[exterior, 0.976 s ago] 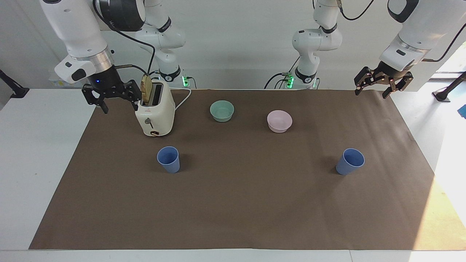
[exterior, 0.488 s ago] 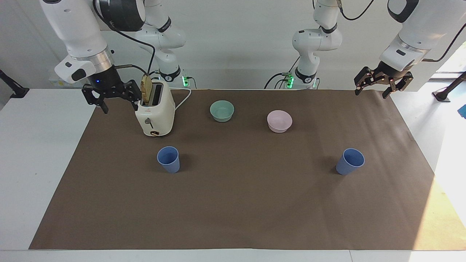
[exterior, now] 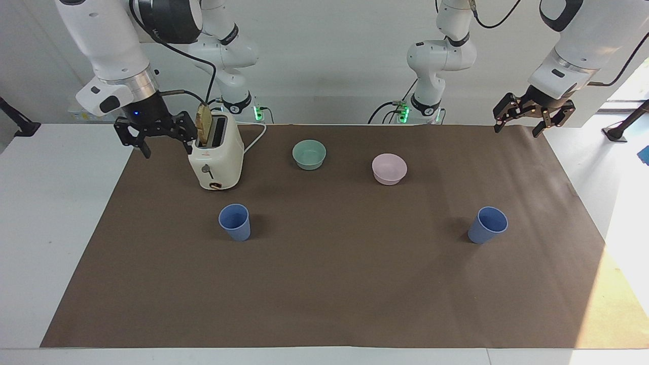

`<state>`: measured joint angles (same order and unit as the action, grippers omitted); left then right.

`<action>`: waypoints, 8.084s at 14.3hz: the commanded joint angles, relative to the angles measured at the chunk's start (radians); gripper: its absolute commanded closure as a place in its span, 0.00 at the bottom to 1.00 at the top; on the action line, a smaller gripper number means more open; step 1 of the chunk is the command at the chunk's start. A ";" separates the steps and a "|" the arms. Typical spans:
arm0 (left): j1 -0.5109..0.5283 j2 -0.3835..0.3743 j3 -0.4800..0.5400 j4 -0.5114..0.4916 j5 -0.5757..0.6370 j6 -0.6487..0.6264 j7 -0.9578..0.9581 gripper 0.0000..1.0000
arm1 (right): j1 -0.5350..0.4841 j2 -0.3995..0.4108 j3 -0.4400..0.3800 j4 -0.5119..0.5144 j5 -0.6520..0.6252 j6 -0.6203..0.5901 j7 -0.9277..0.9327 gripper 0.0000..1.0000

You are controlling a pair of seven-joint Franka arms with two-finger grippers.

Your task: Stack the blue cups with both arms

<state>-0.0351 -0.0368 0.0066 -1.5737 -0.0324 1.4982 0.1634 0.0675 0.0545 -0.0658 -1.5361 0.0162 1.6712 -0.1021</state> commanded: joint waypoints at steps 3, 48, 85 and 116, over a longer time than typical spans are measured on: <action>-0.011 -0.020 0.003 -0.020 0.014 0.007 -0.013 0.00 | -0.011 -0.005 0.006 -0.001 0.008 -0.007 0.016 0.00; 0.009 -0.015 0.004 -0.103 0.008 0.179 0.001 0.00 | -0.011 -0.005 0.006 -0.002 0.008 -0.007 0.016 0.00; -0.254 0.212 -0.016 -0.335 0.002 0.764 -0.376 1.00 | -0.011 -0.005 -0.002 -0.002 0.007 -0.007 0.016 0.00; -0.069 0.018 0.000 -0.013 0.000 0.191 -0.121 0.00 | 0.026 0.150 0.004 -0.295 0.074 0.429 0.094 0.00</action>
<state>-0.1502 -0.0372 0.0166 -1.6686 -0.0492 1.7496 0.0117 0.0959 0.2125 -0.0615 -1.8147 0.0567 2.0820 -0.0264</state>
